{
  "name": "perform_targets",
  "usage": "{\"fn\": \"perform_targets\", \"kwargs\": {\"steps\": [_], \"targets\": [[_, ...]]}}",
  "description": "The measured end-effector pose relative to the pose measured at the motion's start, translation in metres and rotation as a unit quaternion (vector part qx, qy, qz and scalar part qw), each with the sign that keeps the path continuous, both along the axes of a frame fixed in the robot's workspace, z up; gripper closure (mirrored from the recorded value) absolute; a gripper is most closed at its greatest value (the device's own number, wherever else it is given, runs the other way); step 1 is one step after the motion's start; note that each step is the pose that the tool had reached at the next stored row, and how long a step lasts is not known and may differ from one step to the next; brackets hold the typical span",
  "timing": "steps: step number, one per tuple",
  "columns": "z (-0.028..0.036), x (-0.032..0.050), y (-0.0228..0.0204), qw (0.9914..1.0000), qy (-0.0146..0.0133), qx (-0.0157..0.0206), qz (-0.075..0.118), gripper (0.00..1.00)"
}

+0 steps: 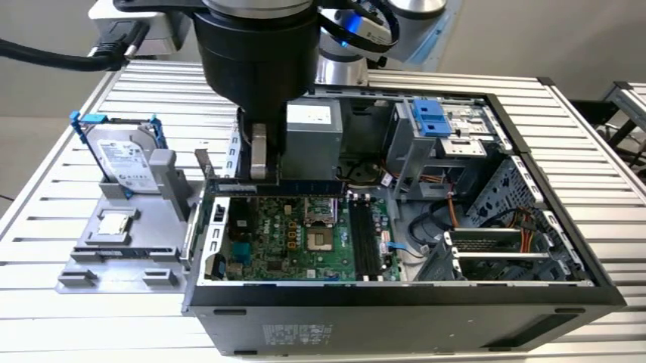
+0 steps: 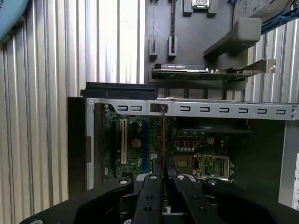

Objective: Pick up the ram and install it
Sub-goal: 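Pick up the ram and move it above insertion slot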

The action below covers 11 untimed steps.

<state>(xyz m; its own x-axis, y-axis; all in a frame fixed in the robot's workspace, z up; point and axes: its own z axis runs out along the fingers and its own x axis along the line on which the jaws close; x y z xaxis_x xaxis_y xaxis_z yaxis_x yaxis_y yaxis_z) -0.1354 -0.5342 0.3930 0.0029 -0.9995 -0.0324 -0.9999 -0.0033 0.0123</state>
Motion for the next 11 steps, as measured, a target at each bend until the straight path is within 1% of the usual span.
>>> {"fn": "perform_targets", "kwargs": {"steps": [11], "targets": [[0.0,0.0342,0.0,1.0,0.0,0.0,0.0,1.0]]}}
